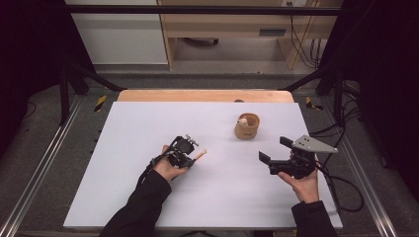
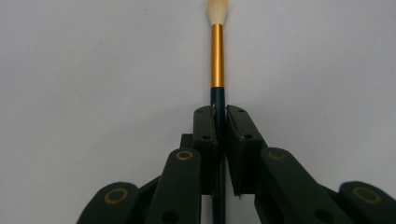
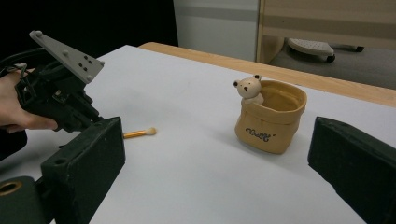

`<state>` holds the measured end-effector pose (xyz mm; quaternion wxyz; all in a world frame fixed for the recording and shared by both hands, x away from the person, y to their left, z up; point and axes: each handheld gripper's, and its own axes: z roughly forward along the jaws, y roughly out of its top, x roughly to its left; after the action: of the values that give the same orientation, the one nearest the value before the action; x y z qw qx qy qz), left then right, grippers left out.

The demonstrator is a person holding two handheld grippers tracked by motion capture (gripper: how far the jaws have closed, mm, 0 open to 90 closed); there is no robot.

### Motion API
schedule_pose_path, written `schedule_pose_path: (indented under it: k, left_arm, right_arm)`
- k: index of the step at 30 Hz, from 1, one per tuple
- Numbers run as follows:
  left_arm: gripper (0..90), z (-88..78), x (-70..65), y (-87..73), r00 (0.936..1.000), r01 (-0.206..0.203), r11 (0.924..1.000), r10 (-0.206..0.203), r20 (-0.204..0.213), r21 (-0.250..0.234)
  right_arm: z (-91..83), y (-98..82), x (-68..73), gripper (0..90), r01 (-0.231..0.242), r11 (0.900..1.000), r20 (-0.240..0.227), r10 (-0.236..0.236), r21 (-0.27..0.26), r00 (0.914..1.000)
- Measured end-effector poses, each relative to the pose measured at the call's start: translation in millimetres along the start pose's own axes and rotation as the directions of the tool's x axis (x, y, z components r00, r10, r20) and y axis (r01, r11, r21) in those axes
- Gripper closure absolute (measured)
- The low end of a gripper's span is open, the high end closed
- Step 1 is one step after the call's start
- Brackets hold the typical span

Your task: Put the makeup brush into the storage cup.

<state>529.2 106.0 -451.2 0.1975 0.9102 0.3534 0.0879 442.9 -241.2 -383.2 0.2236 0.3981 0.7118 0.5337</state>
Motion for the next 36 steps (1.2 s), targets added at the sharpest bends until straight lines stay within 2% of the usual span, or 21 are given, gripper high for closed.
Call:
schedule_pose_path:
  k: [8, 11, 15, 22, 27, 30, 31, 32, 33, 36]
  left_arm:
    - [83.0, 0.1, -1.2, -1.9, 0.9999, -0.012, 0.9997, 0.012, -0.004, -0.022]
    - [83.0, -0.8, -1.3, -1.5, 0.9997, -0.025, 0.9996, 0.025, -0.004, -0.015]
    - [83.1, -5.9, -0.8, -2.1, 0.9994, -0.033, 0.999, 0.032, -0.01, -0.031]
    - [83.1, -22.2, 1.9, -6.0, 0.9998, -0.015, 0.9955, 0.014, -0.016, -0.093]
    - [83.1, -36.7, -0.4, -13.0, 0.9999, 0.005, 0.9862, -0.007, -0.014, -0.166]
    - [83.1, -40.5, -1.8, -16.3, 0.9998, 0.008, 0.9818, -0.011, -0.017, -0.19]
    - [83.1, -42.5, -2.2, -17.9, 0.9998, 0.011, 0.9796, -0.014, -0.016, -0.201]
    - [83.1, -45.6, -3.1, -20.5, 0.9996, 0.024, 0.973, -0.026, -0.008, -0.229]
    - [83.1, -45.6, -3.1, -20.5, 0.9996, 0.024, 0.973, -0.026, -0.008, -0.229]
    - [83.1, -50.5, -4.6, -21.7, 0.9992, 0.035, 0.9648, -0.039, -0.01, -0.26]
  right_arm:
    - [0.2, -0.1, -0.1, 4.2, 0.002, 1.0, 0.001, -0.002, 0.002, 1.0]
    - [0.2, -0.1, 0.0, 4.2, 0.001, 1.0, 0.001, -0.001, 0.001, 1.0]
    - [0.2, -0.1, -0.1, 4.2, 0.001, 1.0, 0.0, -0.001, 0.001, 1.0]
    - [0.2, -0.3, 0.1, 4.2, 0.0, 1.0, -0.001, 0.0, 0.002, 1.0]
    - [1.5, -0.8, 0.5, 4.2, 0.0, 1.0, -0.003, 0.0, 0.006, 1.0]
    - [2.3, -1.4, 0.4, 4.2, 0.005, 1.0, -0.003, -0.005, 0.013, 1.0]
    - [2.5, -1.5, 0.4, 4.2, 0.005, 1.0, -0.006, -0.005, 0.013, 1.0]
    - [2.5, -1.7, 0.4, 4.2, 0.007, 1.0, -0.005, -0.007, 0.016, 1.0]
    - [2.5, -1.7, 0.4, 4.2, 0.007, 1.0, -0.005, -0.007, 0.016, 1.0]
    - [2.8, -2.0, 1.0, 4.1, 0.007, 1.0, -0.005, -0.007, 0.016, 1.0]
